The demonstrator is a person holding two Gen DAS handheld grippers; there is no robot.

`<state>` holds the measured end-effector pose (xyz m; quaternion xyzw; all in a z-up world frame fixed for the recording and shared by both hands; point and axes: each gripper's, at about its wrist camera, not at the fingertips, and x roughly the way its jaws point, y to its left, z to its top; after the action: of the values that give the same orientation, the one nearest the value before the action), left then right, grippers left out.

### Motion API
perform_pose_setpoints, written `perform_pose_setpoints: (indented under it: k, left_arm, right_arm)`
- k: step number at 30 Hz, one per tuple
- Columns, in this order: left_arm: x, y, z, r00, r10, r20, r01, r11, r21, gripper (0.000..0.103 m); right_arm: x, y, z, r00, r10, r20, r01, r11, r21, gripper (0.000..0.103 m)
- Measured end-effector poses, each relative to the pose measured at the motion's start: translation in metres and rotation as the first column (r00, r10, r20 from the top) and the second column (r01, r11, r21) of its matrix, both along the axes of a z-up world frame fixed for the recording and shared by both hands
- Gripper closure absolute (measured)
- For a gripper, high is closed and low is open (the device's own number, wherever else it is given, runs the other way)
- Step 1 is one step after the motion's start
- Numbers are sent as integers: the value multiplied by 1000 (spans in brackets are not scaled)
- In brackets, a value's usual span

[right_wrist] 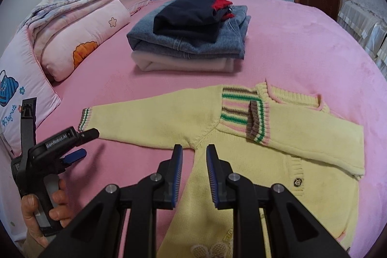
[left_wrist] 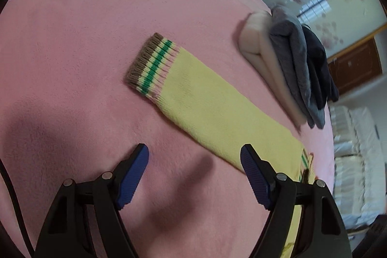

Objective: Fold large clothes
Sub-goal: 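Grasp the other striped cuff with the left tool and fold it across, then release the cuff with the left tool and pull back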

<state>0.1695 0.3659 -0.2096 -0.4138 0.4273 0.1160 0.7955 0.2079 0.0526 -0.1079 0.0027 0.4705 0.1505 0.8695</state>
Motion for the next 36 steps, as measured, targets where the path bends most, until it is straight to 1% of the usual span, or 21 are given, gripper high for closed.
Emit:
perform_pose_setpoints:
  k: [3, 4, 6, 7, 8, 10, 13, 16, 17, 19, 22, 23, 25, 26, 27, 28, 29, 30, 32, 35, 36]
  left_arm:
    - [10, 4, -5, 1000, 30, 10, -30, 999, 16, 35]
    - [15, 5, -6, 999, 36, 8, -36, 999, 20, 40]
    - [25, 7, -8, 999, 45, 6, -45, 999, 30, 58]
    - [30, 7, -9, 999, 49, -10, -49, 998, 37, 82]
    - [33, 8, -10, 998, 53, -22, -53, 998, 41, 95]
    - [36, 7, -7, 997, 71, -21, -70, 997, 43, 96]
    - [37, -7, 17, 998, 54, 41, -57, 996, 74, 97]
    - [45, -44, 54, 992, -37, 122, 22, 992, 123, 97]
    - [51, -65, 69, 983, -96, 154, 74, 987, 141, 97]
    - [61, -101, 91, 964, -190, 186, 158, 972, 176, 97]
    - [75, -158, 112, 921, -327, 211, 282, 935, 215, 97]
    - [81, -181, 116, 901, -377, 213, 328, 916, 233, 97]
    - [93, -224, 114, 865, -468, 181, 414, 870, 267, 96]
    - [98, -240, 109, 848, -507, 155, 458, 848, 269, 87]
    - [105, -261, 99, 820, -561, 116, 521, 815, 254, 81]
    - [109, -274, 89, 798, -595, 90, 565, 793, 229, 65]
    - [111, -285, 79, 782, -621, 62, 599, 775, 202, 53]
    - [111, -292, 71, 774, -632, 40, 616, 765, 186, 51]
    - [111, -297, 60, 767, -641, 19, 631, 760, 151, 50]
    - [106, -287, 58, 771, -635, 43, 631, 772, 80, 50]
    - [102, -282, 58, 773, -632, 55, 628, 775, 75, 50]
  right_arm:
    - [1, -6, -8, 1000, -8, -22, 8, 1000, 7, 83]
    - [2, -8, -10, 1000, -12, -28, 12, 1000, 10, 83]
    - [2, -13, -13, 999, -17, -36, 18, 1000, 13, 83]
    - [2, -16, -15, 999, -22, -38, 23, 1000, 14, 83]
    - [3, -20, -16, 999, -29, -41, 30, 999, 16, 83]
    - [3, -28, -17, 998, -44, -48, 45, 999, 24, 83]
    - [1, -43, -18, 996, -70, -53, 72, 997, 32, 83]
    - [-1, -61, -18, 994, -99, -55, 102, 994, 40, 83]
    - [-2, -68, -17, 992, -111, -56, 113, 993, 45, 83]
    - [-5, -83, -16, 989, -135, -54, 138, 989, 50, 83]
    - [-9, -108, -13, 983, -177, -49, 179, 982, 58, 83]
    - [-10, -116, -12, 981, -190, -47, 193, 979, 61, 83]
    - [-13, -134, -11, 974, -224, -43, 226, 972, 65, 83]
    - [-14, -143, -11, 970, -239, -43, 242, 968, 65, 83]
    - [-15, -153, -11, 966, -256, -45, 259, 964, 65, 83]
    - [-16, -161, -12, 962, -270, -48, 273, 960, 64, 83]
    - [-17, -169, -13, 957, -285, -53, 288, 955, 64, 83]
    - [-18, -177, -15, 953, -297, -60, 301, 951, 65, 83]
    - [-20, -189, -18, 945, -318, -69, 323, 944, 68, 83]
    - [-23, -202, -20, 940, -334, -73, 339, 938, 77, 83]
    - [-23, -204, -20, 940, -332, -74, 337, 938, 80, 83]
